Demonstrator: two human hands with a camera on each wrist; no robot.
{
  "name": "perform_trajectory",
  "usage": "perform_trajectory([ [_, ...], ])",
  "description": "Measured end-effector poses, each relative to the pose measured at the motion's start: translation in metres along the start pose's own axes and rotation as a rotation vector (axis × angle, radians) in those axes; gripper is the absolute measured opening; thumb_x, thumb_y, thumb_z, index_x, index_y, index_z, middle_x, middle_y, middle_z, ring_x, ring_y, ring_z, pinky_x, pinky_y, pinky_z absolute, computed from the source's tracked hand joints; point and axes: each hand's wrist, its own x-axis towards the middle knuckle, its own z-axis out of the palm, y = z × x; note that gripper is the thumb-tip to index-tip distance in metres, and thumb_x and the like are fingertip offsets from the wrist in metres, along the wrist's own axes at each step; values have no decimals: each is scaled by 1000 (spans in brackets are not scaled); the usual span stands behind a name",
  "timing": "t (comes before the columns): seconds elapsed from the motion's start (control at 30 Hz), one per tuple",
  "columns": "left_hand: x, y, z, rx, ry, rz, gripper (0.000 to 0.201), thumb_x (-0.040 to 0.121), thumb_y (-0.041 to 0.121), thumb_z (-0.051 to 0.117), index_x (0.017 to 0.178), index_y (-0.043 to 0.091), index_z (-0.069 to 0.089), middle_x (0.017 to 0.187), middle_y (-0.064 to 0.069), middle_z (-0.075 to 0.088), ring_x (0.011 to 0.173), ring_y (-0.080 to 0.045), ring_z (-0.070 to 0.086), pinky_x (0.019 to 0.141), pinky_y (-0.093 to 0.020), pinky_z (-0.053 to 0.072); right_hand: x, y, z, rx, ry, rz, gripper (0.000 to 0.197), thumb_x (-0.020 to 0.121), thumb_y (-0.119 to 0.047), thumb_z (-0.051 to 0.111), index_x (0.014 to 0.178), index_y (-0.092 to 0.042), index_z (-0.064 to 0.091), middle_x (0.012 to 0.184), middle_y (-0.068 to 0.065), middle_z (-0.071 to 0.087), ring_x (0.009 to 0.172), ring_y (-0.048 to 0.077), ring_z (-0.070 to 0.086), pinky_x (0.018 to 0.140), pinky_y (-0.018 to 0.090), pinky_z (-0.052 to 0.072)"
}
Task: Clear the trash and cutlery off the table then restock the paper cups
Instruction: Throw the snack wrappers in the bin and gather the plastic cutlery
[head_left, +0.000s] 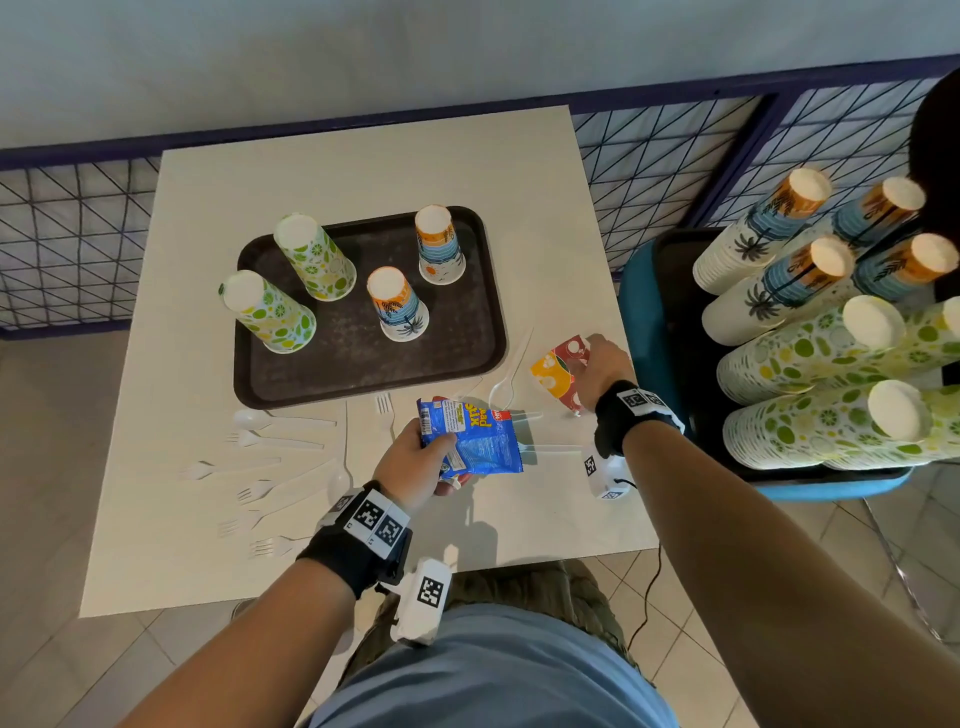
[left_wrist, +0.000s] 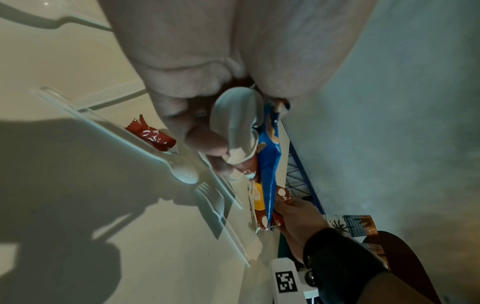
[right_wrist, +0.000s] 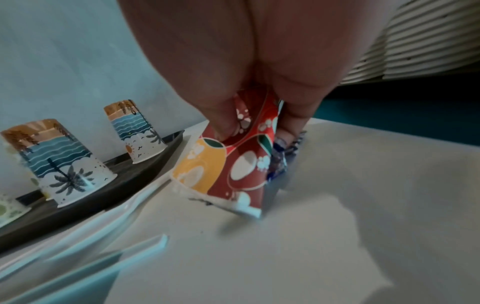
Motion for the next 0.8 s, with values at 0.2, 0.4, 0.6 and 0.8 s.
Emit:
perform_trajectory([
  [0.2, 1, -2, -7, -4, -1, 13, 10, 108, 26, 54, 118, 26, 53, 102, -5, 72, 77, -16, 71, 53, -22, 57, -12, 7, -7, 318, 89, 24, 24, 101, -24, 59, 119, -7, 61, 104, 7, 65, 103, 30, 66, 78, 33, 50],
  [0.4, 3, -10, -18, -11, 21, 11, 17, 106, 25, 57, 122, 21, 53, 110, -9, 72, 78, -19, 72, 57, -26, 57, -71, -26, -37, 682, 145, -195, 20, 97, -26, 64, 104, -8, 69, 89, 3, 75, 76, 17, 72, 66, 28, 57],
  [0.6, -3, -8, -20, -138, 1, 6, 16, 105, 19, 58, 121, 20, 55, 108, -16, 75, 72, -22, 71, 51, -28, 55, -124, -61, -10, 879, -159, -353, 35, 94, -49, 61, 115, -23, 72, 102, 6, 78, 96, 30, 75, 88, 54, 58],
  [0.8, -21, -3, -28, -333, -30, -27, 12, 105, 12, 50, 113, 10, 59, 98, -18, 72, 74, -22, 73, 76, -44, 62, -148, -68, 21, 657, -108, -370, 26, 96, -47, 64, 111, -26, 70, 97, -3, 79, 81, 6, 75, 78, 38, 63],
])
